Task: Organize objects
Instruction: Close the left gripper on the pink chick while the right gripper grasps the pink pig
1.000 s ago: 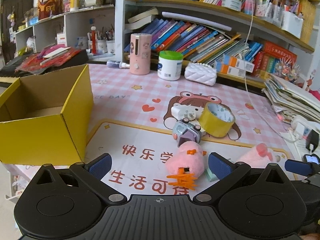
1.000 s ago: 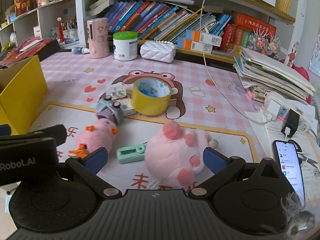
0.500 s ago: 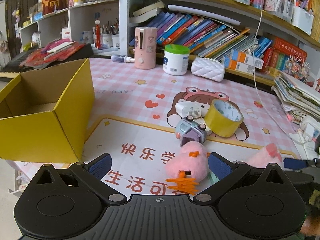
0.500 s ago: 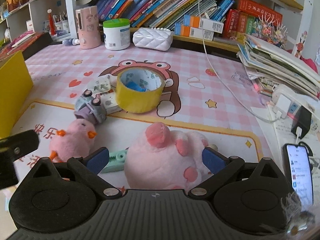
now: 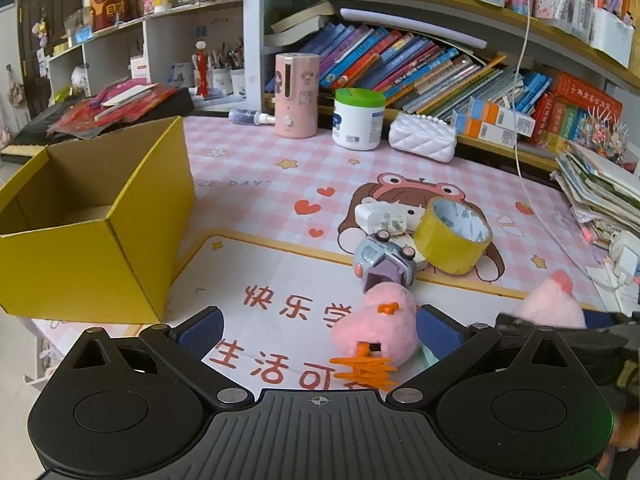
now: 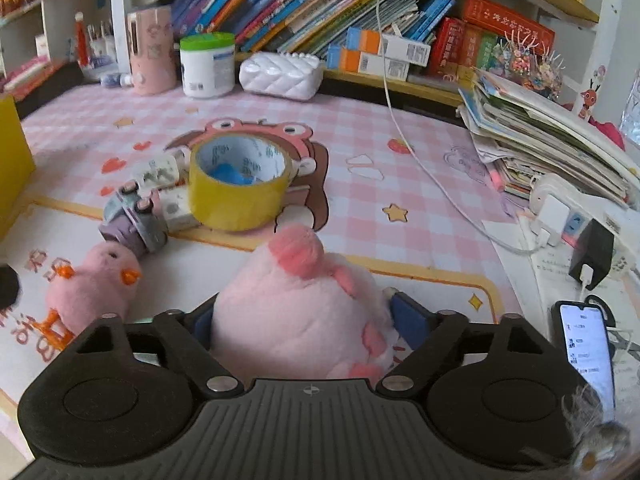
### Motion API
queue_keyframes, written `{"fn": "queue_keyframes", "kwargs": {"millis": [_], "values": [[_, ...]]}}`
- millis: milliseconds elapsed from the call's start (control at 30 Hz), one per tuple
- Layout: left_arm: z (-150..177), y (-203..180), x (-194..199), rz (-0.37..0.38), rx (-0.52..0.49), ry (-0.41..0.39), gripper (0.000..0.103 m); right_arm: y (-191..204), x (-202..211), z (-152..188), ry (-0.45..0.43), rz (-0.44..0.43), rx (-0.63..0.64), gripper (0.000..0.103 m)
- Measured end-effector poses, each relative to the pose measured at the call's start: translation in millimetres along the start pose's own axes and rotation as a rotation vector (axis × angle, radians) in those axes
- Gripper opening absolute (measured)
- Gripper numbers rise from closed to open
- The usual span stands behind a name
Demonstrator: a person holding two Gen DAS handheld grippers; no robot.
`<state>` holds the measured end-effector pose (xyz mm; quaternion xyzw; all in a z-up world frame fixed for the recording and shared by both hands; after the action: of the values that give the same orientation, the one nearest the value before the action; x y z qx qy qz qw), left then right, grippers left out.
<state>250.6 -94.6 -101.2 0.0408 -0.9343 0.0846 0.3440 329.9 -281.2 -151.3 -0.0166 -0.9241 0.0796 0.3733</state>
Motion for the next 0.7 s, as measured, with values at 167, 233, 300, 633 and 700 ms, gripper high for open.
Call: {"fn": "queue_keyframes", "kwargs": {"millis": [167, 233, 300, 633, 700], "values": [[2, -10, -13, 0.015, -0.011, 0.023, 0.102, -14, 8, -5, -0.013, -0.052, -0.078, 0.074], [5, -15, -22, 0.025, -0.020, 0.041, 0.101, -23, 14, -8, -0.030, -0.061, -0.111, 0.074], [8, -23, -33, 0.036, -0.036, 0.063, 0.096, -28, 19, -13, -0.047, -0.072, -0.125, 0.075], [26, -30, -81, 0.014, -0.094, 0.185, 0.067, -31, 34, -11, -0.068, -0.118, -0.084, 0.075], [31, -28, -85, 0.026, -0.087, 0.199, 0.060, -27, 36, -10, -0.074, -0.130, -0.070, 0.075]]}}
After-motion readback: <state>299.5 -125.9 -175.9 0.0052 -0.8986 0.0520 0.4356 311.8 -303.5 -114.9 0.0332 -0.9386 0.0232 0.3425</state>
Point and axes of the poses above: each gripper's, at about its wrist camera, not at the fingertips, and x roughly against the way its jaws point, y to its left, z to its underside, the point moved 10 cm from there along -x, roughly the way its jaws point, and after that the axes turned 8 degrees about z, right-handed, at the moved point
